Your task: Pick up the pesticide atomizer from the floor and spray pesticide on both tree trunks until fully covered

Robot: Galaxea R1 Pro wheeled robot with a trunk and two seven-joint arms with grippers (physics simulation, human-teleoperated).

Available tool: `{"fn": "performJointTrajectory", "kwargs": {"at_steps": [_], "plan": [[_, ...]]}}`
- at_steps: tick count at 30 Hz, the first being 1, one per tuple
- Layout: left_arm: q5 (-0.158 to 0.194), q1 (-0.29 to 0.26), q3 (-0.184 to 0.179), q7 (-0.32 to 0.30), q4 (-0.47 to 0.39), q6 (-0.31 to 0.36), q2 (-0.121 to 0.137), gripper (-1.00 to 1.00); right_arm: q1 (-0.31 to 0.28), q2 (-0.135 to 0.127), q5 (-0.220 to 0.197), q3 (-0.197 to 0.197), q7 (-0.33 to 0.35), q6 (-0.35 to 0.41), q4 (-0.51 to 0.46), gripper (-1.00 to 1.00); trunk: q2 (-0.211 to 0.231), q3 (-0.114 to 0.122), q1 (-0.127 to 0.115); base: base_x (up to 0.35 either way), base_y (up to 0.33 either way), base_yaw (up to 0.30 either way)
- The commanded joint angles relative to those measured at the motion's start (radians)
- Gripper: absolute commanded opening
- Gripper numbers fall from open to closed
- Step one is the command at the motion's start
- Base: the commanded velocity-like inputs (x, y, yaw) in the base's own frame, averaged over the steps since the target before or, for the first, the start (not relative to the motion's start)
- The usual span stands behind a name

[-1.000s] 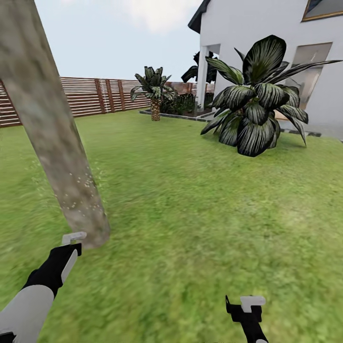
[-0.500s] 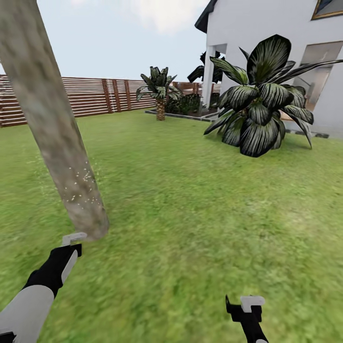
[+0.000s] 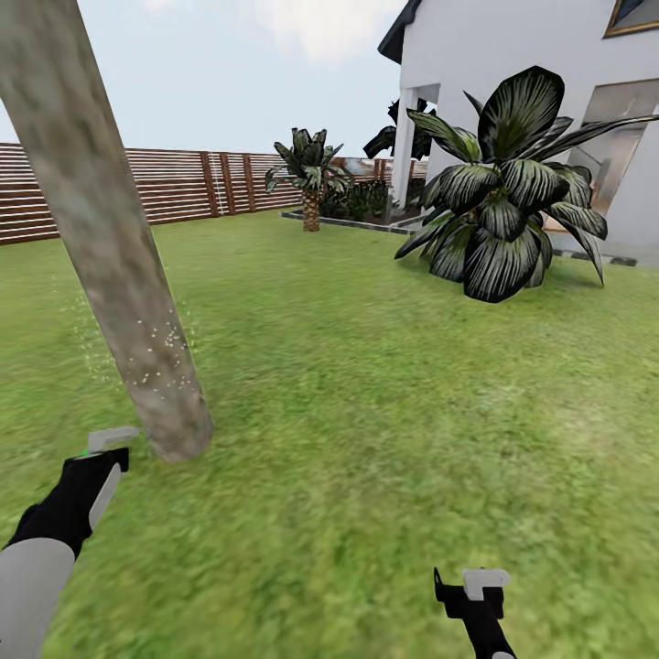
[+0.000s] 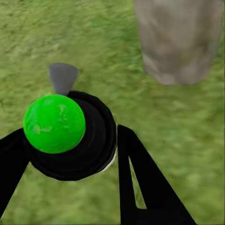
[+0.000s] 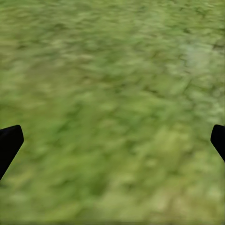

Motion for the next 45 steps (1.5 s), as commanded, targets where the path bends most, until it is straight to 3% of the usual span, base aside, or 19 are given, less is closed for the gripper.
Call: {"fn": "performJointTrajectory", "kwargs": {"at_steps": [1,2,5,7,9,12,15,21,25,29,36,41,45], "plan": [[0.004,0.004,-0.003,-0.005,-0.002,-0.001,0.007,-1.0,0.0,0.0,0.001,0.0,0.0,0.0,0.0,1.0,0.0,0.0,0.0,0.0,0.0,0.0],[0.003,0.007,-0.009,-0.007,-0.011,-0.004,0.005,-1.0,0.0,0.0,0.001,0.0,0.0,0.0,0.0,1.0,0.0,0.0,0.0,0.0,0.0,0.0],[-0.001,0.011,-0.032,-0.014,-0.097,0.007,-0.058,-1.0,0.0,0.0,0.0,0.0,0.0,0.0,0.0,1.0,0.0,0.0,0.0,0.0,0.0,0.0],[-0.001,0.008,-0.043,-0.016,-0.131,0.015,-0.076,-1.0,0.0,0.0,0.0,0.0,0.0,0.0,0.0,1.0,0.0,0.0,0.0,0.0,0.0,0.0],[0.004,0.0,-0.042,-0.023,-0.143,0.036,-0.067,-1.0,0.0,0.0,0.0,0.0,0.0,0.0,0.0,1.0,0.0,0.0,0.0,0.0,0.0,0.0],[0.006,-0.013,-0.04,-0.089,-0.173,0.104,-0.005,-1.0,0.0,0.0,0.0,0.0,0.0,0.0,0.0,1.0,0.0,0.0,0.0,0.0,0.0,0.0],[0.003,-0.009,-0.039,-0.135,-0.228,0.121,0.011,-1.0,0.0,0.0,0.001,0.0,0.0,0.0,0.001,1.0,0.0,0.0,0.0,0.072,0.0,0.0],[0.005,-0.008,-0.039,-0.15,-0.312,0.176,0.011,-1.0,0.0,0.001,0.001,0.0,0.0,0.0,0.001,1.0,0.0,0.0,0.0,0.291,0.107,0.0],[0.002,-0.008,-0.036,-0.15,-0.316,0.179,0.022,-1.0,0.0,0.001,0.0,0.0,0.0,0.0,0.0,1.0,0.0,0.0,0.0,0.116,0.073,0.0],[0.005,-0.007,0.008,-0.152,-0.317,0.181,0.051,-1.0,0.0,0.001,0.001,0.0,0.0,0.0,0.0,1.0,0.0,0.0,0.0,0.008,0.005,0.0],[0.006,0.025,-0.021,-0.188,-0.31,0.178,0.044,-1.0,0.0,0.0,0.001,0.0,0.0,0.0,0.0,1.0,0.0,0.0,0.0,0.0,0.0,0.0],[-0.003,0.038,0.012,-0.217,-0.314,0.179,0.054,-1.0,0.0,0.0,0.001,0.0,0.0,0.0,0.0,1.0,0.0,0.0,0.0,0.147,0.146,0.0],[-0.006,0.038,0.014,-0.218,-0.31,0.179,0.053,-1.0,0.0,0.0,0.001,0.0,0.0,0.0,0.0,1.0,0.0,0.0,0.0,0.231,0.237,0.0]]}}
